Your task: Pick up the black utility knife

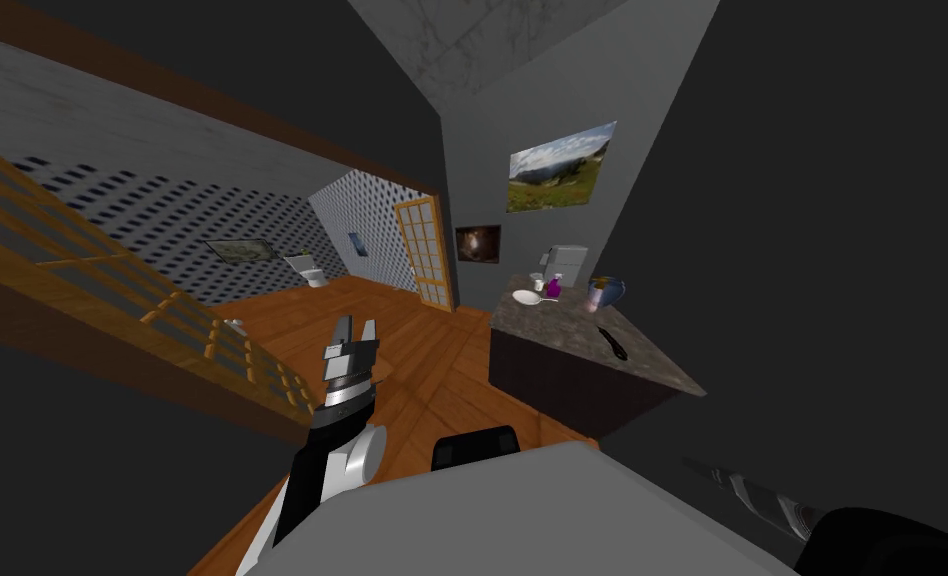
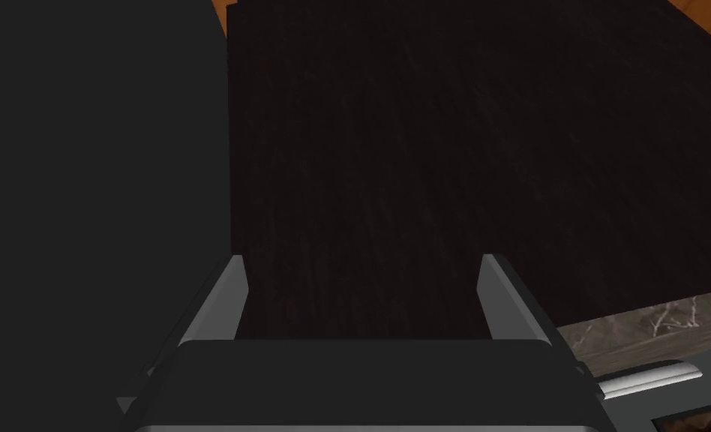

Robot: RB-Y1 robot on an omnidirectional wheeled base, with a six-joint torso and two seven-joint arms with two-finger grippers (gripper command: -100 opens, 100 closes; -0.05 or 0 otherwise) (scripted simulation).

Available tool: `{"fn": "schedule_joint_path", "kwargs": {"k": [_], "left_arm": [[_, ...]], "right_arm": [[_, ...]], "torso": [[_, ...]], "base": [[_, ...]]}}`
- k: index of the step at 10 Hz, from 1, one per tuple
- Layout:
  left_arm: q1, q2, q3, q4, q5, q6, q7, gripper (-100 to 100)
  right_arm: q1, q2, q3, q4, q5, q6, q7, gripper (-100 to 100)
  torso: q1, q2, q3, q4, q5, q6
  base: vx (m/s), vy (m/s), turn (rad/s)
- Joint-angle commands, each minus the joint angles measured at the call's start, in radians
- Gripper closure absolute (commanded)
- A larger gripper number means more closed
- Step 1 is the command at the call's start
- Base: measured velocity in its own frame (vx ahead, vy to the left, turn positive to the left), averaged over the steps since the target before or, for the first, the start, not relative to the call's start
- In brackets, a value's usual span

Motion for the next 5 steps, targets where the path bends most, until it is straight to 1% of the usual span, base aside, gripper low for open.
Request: {"fn": "schedule_joint_path", "kwargs": {"k": [1, 3, 4, 5], "left_arm": [[0.0, 0.0, 0.0, 0.0, 0.0, 0.0, 0.0, 0], [0.0, 0.0, 0.0, 0.0, 0.0, 0.0, 0.0, 0], [0.0, 0.0, 0.0, 0.0, 0.0, 0.0, 0.0, 0], [0.0, 0.0, 0.0, 0.0, 0.0, 0.0, 0.0, 0]], "right_arm": [[0.006, -0.05, 0.012, 0.018, -0.008, 0.014, -0.023, -100], [0.005, -0.12, 0.037, 0.046, -0.018, 0.036, -0.066, -100], [0.004, -0.152, 0.049, 0.057, -0.022, 0.046, -0.087, -100], [0.002, -0.178, 0.061, 0.066, -0.026, 0.056, -0.107, -100]], "torso": [[0.0, 0.0, 0.0, 0.0, 0.0, 0.0], [-0.001, -0.003, -0.002, -0.001, 0.0, -0.001], [-0.001, -0.006, -0.003, -0.001, 0.0, -0.001], [-0.003, -0.008, -0.004, -0.002, -0.001, -0.001]], "base": [[0.099, -0.017, 0.142], [0.161, -0.019, 0.264], [0.197, -0.06, 0.259], [0.216, -0.092, 0.222]]}}
